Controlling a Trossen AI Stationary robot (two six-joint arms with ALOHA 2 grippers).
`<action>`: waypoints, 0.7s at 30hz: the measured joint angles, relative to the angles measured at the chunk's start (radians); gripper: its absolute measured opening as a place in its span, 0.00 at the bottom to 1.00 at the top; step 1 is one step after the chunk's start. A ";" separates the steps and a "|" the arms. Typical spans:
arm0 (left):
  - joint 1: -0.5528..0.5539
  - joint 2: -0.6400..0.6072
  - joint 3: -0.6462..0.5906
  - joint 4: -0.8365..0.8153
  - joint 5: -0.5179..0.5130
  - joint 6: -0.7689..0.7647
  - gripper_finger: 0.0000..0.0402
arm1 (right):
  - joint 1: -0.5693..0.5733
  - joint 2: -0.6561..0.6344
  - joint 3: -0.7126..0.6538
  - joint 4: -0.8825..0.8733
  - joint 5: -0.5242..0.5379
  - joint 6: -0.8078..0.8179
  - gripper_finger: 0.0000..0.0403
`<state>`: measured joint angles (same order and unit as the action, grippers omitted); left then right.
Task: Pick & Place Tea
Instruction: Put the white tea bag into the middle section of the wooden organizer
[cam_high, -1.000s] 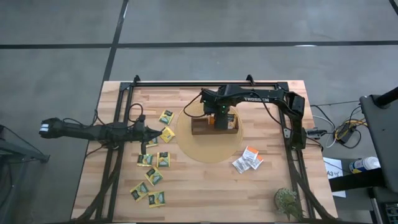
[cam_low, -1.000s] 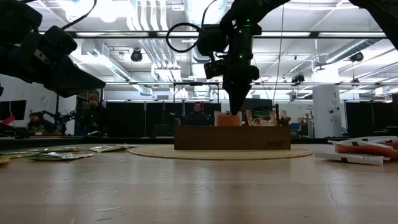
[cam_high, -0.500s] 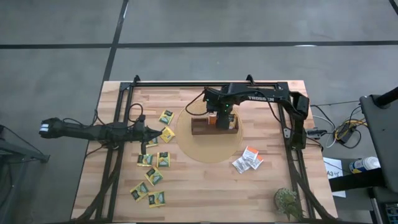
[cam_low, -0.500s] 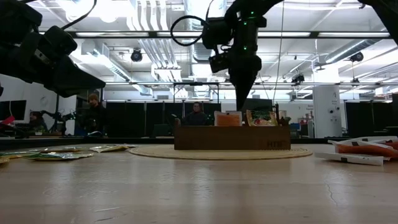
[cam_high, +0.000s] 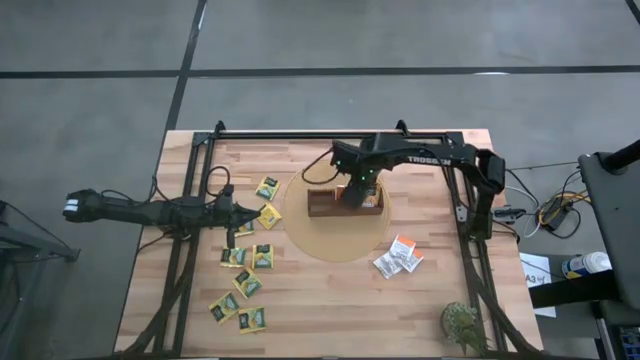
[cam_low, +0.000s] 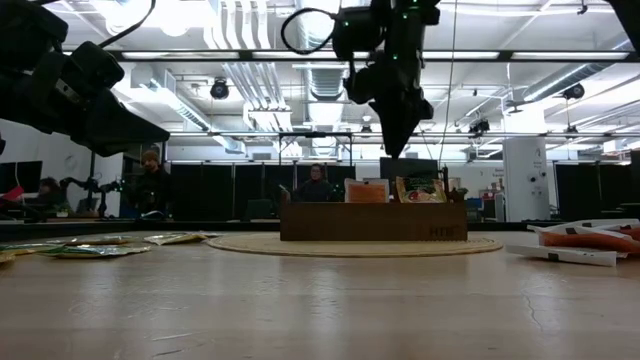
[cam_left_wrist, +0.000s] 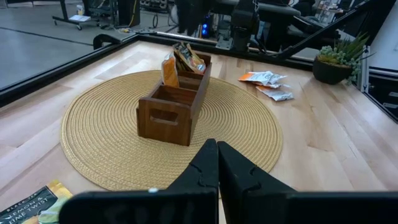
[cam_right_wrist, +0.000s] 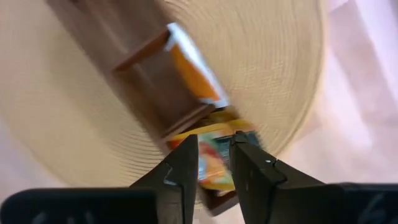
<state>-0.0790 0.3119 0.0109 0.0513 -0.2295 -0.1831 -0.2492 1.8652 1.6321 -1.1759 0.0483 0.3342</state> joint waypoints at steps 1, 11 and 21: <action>0.000 0.000 0.000 0.000 0.000 0.000 0.00 | 0.012 0.000 0.000 0.000 0.000 0.012 0.21; 0.000 0.000 0.000 0.000 0.000 0.000 0.00 | 0.213 0.000 -0.001 0.027 0.076 0.122 0.18; 0.000 0.000 0.000 0.000 0.000 0.000 0.00 | 0.436 -0.002 -0.001 0.040 0.448 0.185 0.17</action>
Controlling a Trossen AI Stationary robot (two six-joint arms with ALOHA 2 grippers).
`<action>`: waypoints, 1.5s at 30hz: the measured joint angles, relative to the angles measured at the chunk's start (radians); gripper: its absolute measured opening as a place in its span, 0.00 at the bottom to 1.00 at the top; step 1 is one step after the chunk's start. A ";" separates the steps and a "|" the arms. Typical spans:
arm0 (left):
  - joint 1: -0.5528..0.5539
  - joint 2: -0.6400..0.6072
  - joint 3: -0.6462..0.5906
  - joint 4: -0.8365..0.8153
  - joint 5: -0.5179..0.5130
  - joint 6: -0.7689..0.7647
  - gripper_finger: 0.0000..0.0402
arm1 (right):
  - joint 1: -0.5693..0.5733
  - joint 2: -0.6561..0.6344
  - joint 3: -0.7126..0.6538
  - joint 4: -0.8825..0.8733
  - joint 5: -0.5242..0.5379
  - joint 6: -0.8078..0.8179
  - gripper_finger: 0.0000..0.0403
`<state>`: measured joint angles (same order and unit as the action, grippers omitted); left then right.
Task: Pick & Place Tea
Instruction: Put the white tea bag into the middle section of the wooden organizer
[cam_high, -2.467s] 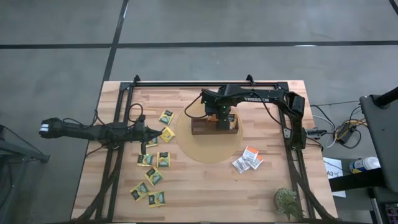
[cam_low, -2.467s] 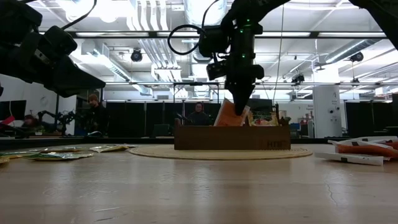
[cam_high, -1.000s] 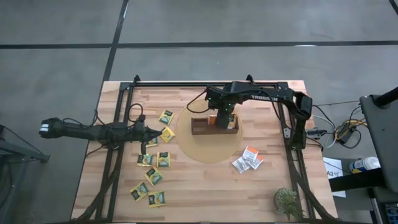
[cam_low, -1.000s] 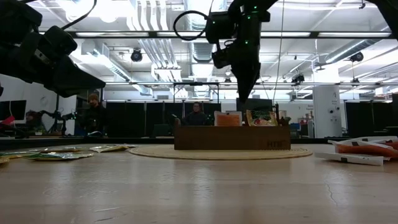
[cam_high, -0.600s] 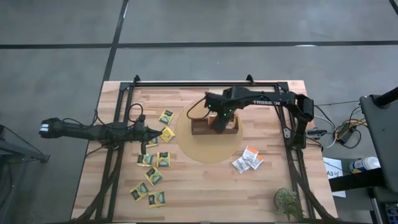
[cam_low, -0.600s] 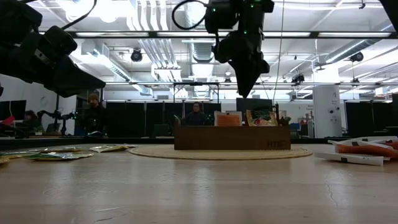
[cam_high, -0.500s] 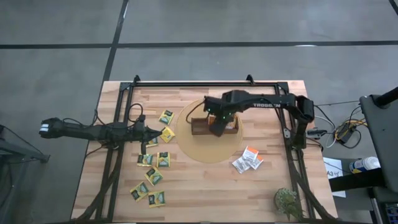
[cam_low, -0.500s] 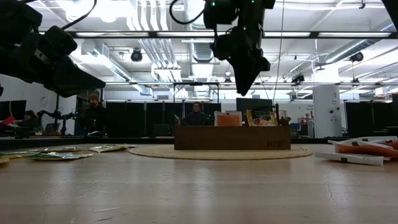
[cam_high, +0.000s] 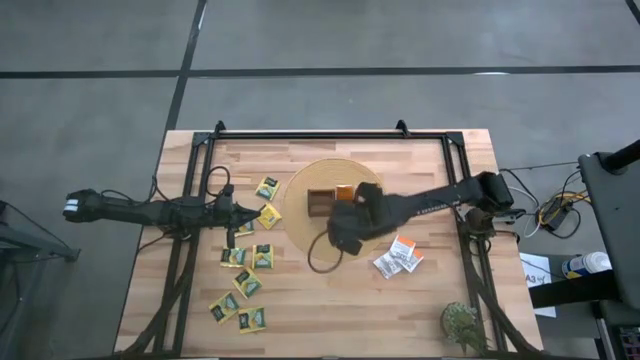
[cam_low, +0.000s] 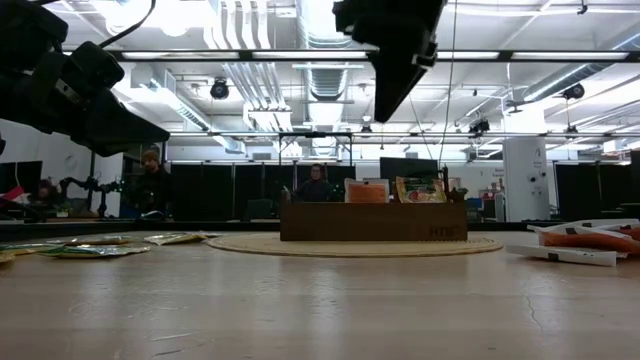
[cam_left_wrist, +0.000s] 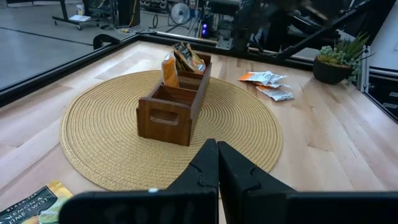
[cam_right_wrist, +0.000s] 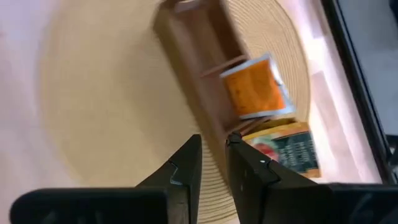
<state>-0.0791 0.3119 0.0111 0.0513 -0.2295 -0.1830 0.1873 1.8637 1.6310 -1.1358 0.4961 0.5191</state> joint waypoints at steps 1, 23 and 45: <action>0.000 0.000 0.000 0.000 0.000 0.000 0.00 | 0.014 -0.001 0.000 0.000 0.000 0.003 0.17; 0.000 0.000 0.000 0.000 0.000 0.000 0.00 | 0.303 -0.003 0.000 0.000 -0.007 0.632 0.17; 0.000 0.000 0.000 0.000 0.000 0.000 0.00 | 0.540 -0.003 -0.086 -0.002 0.114 1.058 0.17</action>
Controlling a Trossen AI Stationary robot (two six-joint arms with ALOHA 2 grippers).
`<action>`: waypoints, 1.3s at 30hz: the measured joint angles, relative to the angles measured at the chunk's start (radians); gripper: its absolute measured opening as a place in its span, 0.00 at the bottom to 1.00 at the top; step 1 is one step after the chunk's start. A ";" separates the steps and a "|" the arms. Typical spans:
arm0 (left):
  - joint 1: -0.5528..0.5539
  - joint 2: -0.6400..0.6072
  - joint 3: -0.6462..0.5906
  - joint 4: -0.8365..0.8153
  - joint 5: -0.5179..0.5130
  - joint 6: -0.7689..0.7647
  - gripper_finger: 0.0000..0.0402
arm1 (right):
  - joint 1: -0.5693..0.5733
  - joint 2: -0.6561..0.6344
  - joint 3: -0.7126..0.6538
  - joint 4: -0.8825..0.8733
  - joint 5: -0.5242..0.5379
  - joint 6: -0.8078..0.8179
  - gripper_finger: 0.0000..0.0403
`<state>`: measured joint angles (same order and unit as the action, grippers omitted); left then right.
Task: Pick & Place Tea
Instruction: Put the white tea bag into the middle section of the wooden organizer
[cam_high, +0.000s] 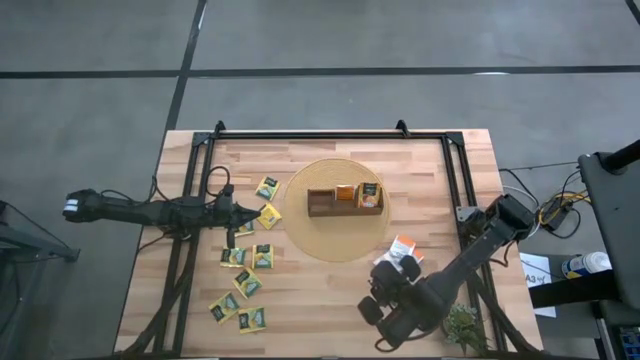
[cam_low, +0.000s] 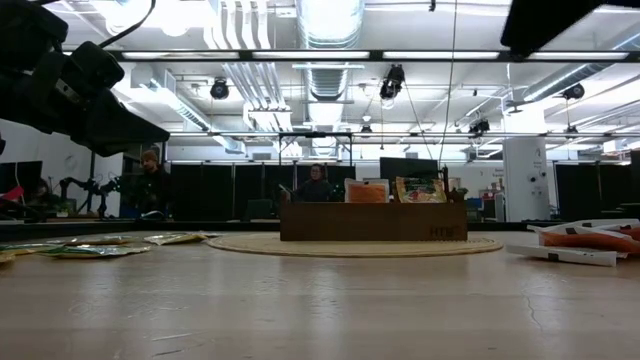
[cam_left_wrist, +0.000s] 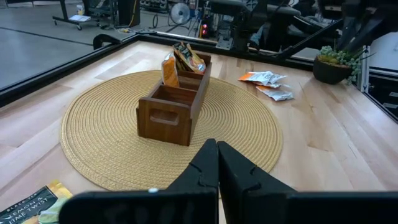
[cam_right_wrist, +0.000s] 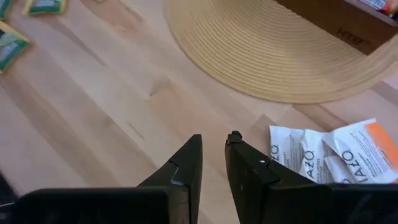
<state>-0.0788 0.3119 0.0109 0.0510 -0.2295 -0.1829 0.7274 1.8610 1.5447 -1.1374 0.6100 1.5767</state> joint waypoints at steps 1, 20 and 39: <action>0.000 0.000 0.000 0.000 0.000 0.000 0.00 | 0.003 0.001 -0.013 0.000 -0.001 0.014 0.17; 0.000 0.000 0.000 0.000 0.000 0.000 0.00 | 0.021 0.003 -0.297 0.019 -0.111 0.108 0.17; 0.000 0.000 0.000 0.000 0.000 0.000 0.00 | -0.026 0.003 -0.336 0.018 -0.052 -0.104 0.17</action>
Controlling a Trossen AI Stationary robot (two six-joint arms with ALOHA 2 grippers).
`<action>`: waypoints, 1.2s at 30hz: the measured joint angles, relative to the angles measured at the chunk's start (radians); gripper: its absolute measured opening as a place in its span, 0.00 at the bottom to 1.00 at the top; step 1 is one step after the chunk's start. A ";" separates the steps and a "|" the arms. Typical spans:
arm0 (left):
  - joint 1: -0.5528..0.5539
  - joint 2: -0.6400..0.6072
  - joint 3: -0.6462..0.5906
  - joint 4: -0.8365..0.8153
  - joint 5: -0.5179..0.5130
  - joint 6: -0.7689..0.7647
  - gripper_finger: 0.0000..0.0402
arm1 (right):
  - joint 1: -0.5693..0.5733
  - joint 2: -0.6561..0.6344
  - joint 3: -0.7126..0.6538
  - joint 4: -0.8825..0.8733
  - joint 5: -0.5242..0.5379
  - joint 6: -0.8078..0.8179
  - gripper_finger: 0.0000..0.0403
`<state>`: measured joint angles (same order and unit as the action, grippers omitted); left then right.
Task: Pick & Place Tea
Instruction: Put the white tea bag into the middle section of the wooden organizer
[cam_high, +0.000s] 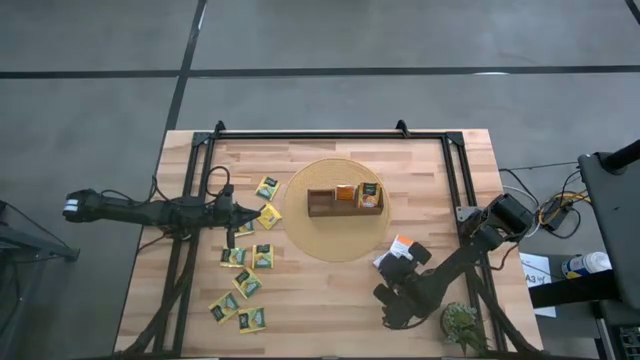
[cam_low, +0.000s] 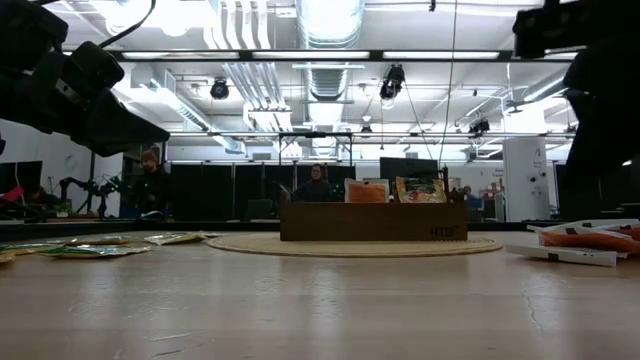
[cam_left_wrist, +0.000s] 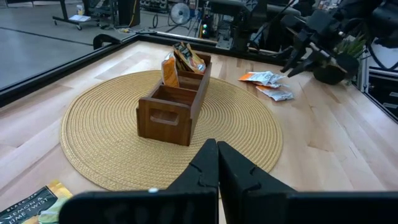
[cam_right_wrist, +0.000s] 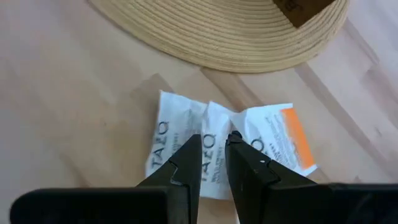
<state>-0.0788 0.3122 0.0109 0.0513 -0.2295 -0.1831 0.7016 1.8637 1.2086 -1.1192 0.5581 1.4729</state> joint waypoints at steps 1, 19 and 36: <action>0.000 0.000 0.000 0.000 0.000 0.000 0.00 | -0.007 0.000 -0.007 0.000 0.000 -0.003 0.17; 0.000 0.000 0.000 0.000 0.000 0.000 0.00 | -0.042 0.000 -0.073 -0.001 -0.009 0.020 0.49; 0.000 0.000 0.000 0.000 0.000 0.000 0.00 | -0.045 0.000 -0.198 0.036 -0.027 0.114 0.47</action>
<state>-0.0792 0.3122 0.0109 0.0513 -0.2295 -0.1829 0.6570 1.8641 1.0110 -1.0830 0.5309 1.5865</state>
